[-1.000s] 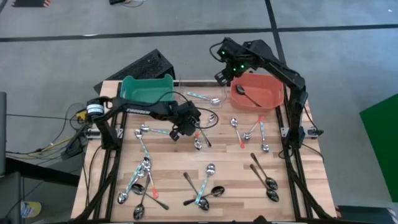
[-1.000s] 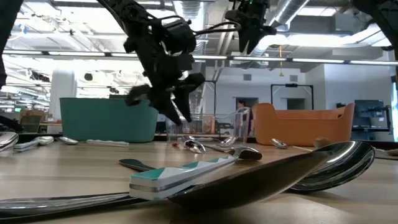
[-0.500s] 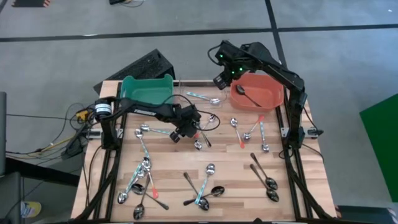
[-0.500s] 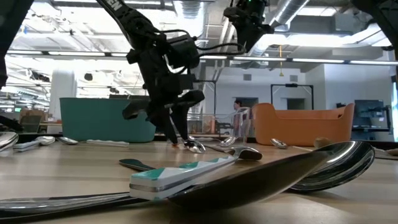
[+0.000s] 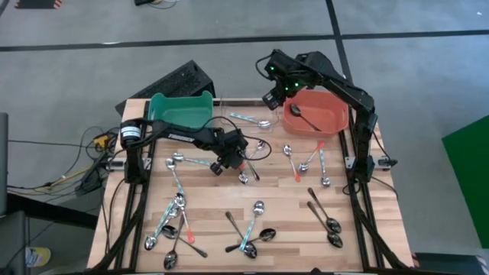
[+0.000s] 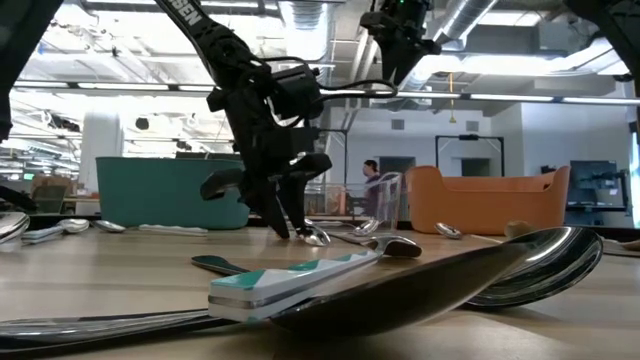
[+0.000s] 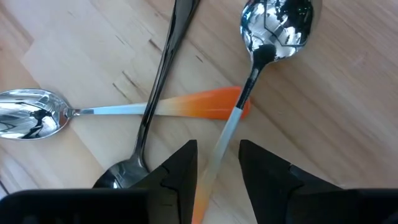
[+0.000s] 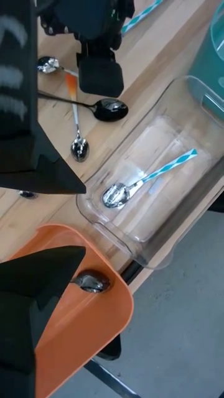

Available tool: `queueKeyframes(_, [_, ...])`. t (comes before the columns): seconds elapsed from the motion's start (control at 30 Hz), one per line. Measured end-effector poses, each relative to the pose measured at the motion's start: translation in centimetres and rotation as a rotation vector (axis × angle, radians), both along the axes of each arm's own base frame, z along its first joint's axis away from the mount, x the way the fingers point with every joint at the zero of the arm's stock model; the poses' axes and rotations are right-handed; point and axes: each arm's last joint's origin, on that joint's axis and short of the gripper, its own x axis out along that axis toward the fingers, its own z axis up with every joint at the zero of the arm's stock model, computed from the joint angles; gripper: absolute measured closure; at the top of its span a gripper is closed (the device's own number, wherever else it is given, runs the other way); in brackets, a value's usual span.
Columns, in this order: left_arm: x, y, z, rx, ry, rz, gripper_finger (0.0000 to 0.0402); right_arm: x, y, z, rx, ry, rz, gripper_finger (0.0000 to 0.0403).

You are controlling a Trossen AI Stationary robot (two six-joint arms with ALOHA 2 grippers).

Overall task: Sort silverware by color (type)
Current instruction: Put the orange spoon into the green bin

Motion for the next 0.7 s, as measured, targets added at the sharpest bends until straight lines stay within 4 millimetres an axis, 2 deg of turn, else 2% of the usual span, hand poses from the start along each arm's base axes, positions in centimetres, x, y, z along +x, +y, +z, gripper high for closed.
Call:
queueKeyframes(0.1, [-0.08, 0.07, -0.08, -0.018, 0.005, 0.004, 0.0311, 0.00, 0.00, 0.00, 0.000, 0.000, 0.000, 0.0237])
queueKeyframes(0.33, [-0.24, 0.01, -0.18, -0.045, 0.021, 0.025, 0.0391, 0.00, 0.00, 0.00, 0.000, 0.000, 0.000, 0.0237])
queueKeyframes(0.7, [-0.52, -0.01, 0.25, -0.039, 0.035, 0.073, 0.0399, 0.00, 0.00, 0.00, 0.000, 0.000, -0.001, 0.0237])
